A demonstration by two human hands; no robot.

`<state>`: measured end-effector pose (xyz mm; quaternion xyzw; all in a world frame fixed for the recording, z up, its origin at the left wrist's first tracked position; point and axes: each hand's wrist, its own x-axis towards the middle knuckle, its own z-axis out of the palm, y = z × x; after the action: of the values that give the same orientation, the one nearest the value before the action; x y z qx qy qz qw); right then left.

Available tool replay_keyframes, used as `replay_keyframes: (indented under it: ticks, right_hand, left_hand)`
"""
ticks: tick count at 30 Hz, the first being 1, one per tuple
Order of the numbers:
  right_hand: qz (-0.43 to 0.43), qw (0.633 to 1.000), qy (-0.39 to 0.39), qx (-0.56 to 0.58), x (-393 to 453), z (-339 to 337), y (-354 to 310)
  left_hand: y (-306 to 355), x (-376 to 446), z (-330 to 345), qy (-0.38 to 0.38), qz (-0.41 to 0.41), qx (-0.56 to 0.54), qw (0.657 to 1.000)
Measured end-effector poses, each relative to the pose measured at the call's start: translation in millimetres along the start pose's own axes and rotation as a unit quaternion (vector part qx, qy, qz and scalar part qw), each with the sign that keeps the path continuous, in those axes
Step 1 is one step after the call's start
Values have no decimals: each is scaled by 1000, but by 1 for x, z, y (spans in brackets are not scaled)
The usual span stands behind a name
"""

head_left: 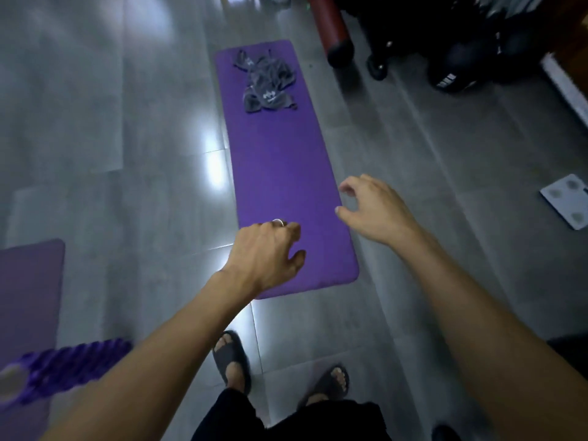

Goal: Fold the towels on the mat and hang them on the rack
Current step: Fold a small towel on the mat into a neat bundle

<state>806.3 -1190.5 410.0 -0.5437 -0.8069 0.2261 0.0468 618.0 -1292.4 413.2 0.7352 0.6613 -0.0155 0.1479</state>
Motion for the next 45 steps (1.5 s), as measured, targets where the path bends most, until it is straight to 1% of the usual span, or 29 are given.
replay_keyframes:
  ticks: [7,10,15,20,25,28,33,40,45]
  right_hand:
    - [-52,998,-1,-28,92,48,-170]
    - [-64,998,-3,-27,131,64,-230]
    - [-83,995,-18,-49,205,83,-300]
    - [-85,995,-10,-49,306,90,-343]
    - [-74,996,-27,-30,426,85,-372]
    - [-66,997,-23,-19,494,75,-387]
    - [-35,999,-7,6,603,67,-393]
    - [56,996,60,28,765,69,-364]
    - [132,986,91,48,876,90,-308]
  left_hand:
    - [-178,-31,-32,19,-39,-11,999]
    - [-241,-36,-45,10,-62,-20,998]
    - [-333,-14,-66,20,-91,-38,995]
    - [-415,50,-90,19,-99,-33,994]
    - [-487,134,-127,9,-108,-25,994]
    - [-529,187,-152,14,-108,-24,994]
    - [-598,289,-182,7,-71,1,997]
    - [-682,473,-189,-22,36,22,999]
    - [-716,607,-164,-46,83,30,995]
